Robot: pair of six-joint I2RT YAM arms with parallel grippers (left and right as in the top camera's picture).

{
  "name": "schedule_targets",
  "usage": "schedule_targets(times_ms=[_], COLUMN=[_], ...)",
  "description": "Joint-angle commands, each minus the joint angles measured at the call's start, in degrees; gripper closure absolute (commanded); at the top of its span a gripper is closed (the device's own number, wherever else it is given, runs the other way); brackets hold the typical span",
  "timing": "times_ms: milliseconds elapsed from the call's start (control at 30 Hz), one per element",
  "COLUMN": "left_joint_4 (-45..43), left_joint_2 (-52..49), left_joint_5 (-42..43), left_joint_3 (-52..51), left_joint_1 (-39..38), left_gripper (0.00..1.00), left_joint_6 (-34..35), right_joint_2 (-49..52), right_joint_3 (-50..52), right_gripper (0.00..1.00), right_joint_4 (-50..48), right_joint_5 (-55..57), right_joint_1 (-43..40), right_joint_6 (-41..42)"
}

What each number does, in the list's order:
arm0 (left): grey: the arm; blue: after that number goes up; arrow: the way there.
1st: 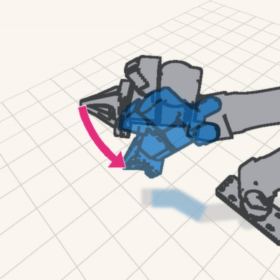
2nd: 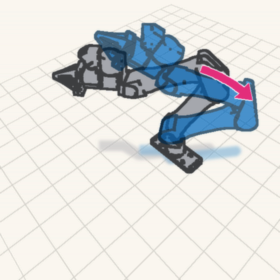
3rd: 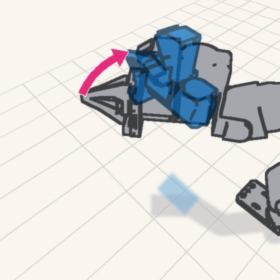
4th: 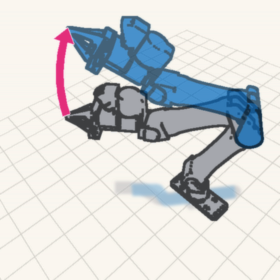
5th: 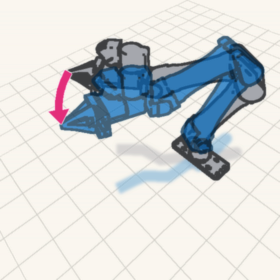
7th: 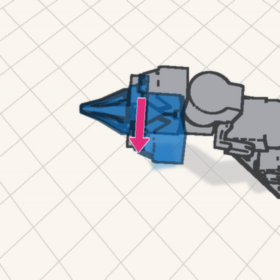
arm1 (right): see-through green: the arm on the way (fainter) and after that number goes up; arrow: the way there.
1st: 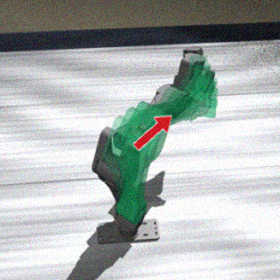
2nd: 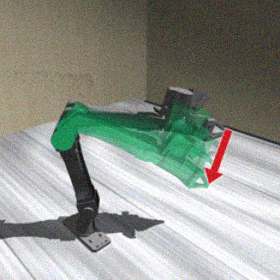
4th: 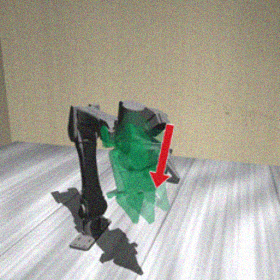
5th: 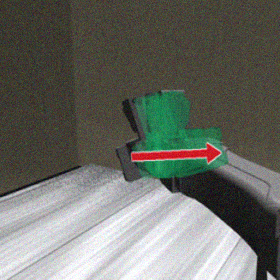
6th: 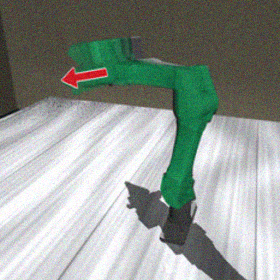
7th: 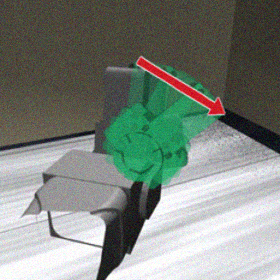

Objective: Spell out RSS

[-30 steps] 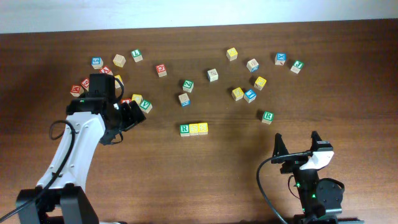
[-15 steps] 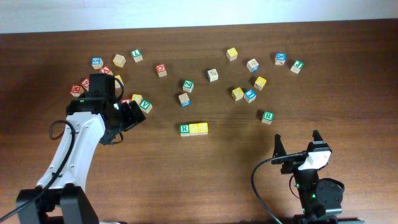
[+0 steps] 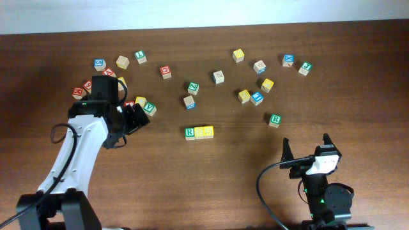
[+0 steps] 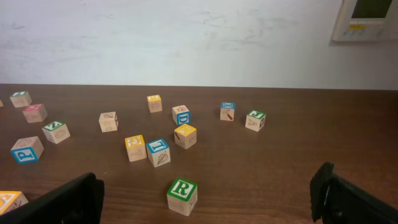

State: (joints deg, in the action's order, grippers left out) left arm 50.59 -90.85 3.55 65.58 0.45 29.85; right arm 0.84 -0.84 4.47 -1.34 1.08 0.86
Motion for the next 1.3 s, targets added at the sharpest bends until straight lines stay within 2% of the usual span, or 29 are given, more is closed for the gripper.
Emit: schedule_targets(times_ms=[0,1133,1267], left_joint_4=[0.07,0.07,3.37], left_joint_2=[0.57,0.57,0.26], left_joint_5=[-0.59,-0.59,-2.69], left_joint_3=[0.63,0.63,0.63], left_joint_1=[0.20,0.20,0.20], left_gripper=[0.01,0.01,0.01], left_joint_6=[0.55,0.55,-0.11], right_joint_2=[-0.66,-0.66,-0.66], right_joint_3=[0.52,0.52,0.52], right_gripper=[0.02,0.02,0.02], right_joint_4=[0.26,0.04,0.04], right_joint_5=[0.72,0.70,0.70], right_joint_1=[-0.42,-0.39,-0.39], right_joint_6=[0.04,0.00,0.00])
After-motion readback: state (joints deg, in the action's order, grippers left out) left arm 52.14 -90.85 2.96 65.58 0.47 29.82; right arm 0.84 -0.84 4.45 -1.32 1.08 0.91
